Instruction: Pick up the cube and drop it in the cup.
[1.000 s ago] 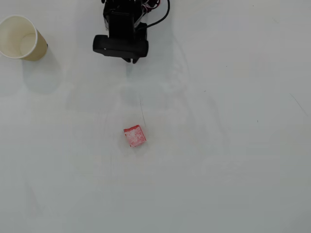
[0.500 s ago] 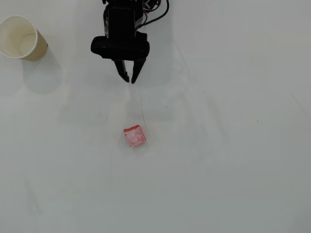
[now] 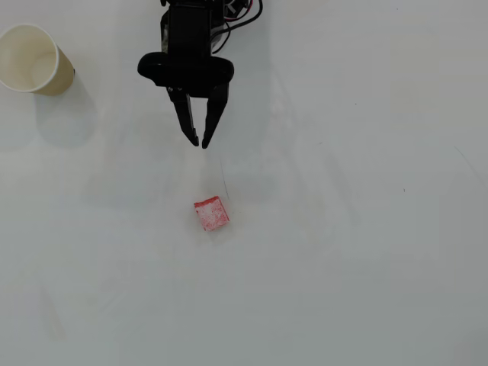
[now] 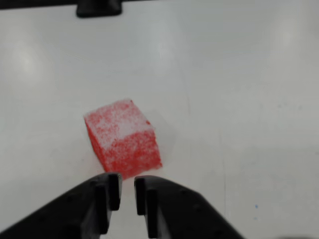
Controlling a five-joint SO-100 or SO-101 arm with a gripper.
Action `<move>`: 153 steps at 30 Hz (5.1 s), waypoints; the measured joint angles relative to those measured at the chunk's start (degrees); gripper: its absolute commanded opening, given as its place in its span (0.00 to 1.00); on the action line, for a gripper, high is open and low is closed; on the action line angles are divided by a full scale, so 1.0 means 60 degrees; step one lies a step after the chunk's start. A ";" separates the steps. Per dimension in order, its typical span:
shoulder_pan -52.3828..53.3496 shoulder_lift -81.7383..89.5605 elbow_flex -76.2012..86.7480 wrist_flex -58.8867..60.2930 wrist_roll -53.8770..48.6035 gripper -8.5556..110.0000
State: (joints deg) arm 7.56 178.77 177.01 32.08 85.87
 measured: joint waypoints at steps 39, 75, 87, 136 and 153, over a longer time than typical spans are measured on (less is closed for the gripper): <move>-0.0835 0.0000 0.0000 0.0000 0.0000 0.28; -0.1860 -0.6680 -0.2725 -0.1421 0.0000 0.33; -0.1655 -0.9756 -0.4878 -0.1729 0.0000 0.33; -0.1406 -1.6318 -0.9741 -0.2314 0.0000 0.42; -0.1509 -1.6934 -1.0708 -0.2432 0.0000 0.42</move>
State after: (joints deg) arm -1.49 77.17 112.76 17.49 85.87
